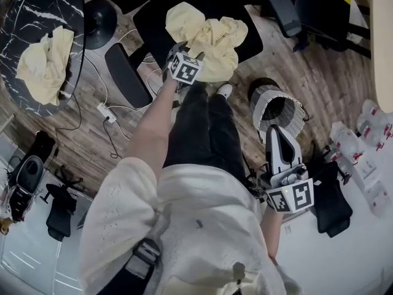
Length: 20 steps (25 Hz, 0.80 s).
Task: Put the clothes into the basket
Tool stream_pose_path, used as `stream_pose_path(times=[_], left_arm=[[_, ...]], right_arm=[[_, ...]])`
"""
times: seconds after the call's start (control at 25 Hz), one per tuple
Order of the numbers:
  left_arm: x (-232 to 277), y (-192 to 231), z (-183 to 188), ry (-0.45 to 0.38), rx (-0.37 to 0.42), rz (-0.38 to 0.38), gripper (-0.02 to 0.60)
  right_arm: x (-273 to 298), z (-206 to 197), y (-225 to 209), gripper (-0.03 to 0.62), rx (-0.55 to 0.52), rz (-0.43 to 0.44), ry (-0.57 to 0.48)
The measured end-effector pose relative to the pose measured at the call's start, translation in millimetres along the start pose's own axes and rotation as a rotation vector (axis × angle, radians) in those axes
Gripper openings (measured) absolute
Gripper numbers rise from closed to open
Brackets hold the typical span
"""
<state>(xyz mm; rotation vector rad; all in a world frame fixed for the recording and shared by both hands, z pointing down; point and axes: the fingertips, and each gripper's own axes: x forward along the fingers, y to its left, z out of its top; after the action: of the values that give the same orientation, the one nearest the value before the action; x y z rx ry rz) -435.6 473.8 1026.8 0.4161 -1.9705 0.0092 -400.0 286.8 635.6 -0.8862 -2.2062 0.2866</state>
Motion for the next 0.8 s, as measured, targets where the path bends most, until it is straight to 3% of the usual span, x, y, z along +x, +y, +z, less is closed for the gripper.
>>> stream_pose_path(times=[0.56, 0.8], left_arm=[[81, 20, 3, 0.123, 0.137, -0.086, 0.405], [118, 24, -7, 0.180, 0.123, -0.086, 0.407]], right_arm=[[33, -32, -27, 0.008, 0.066, -0.034, 0.094], [42, -54, -41, 0.008, 0.096, -0.044, 0.142]])
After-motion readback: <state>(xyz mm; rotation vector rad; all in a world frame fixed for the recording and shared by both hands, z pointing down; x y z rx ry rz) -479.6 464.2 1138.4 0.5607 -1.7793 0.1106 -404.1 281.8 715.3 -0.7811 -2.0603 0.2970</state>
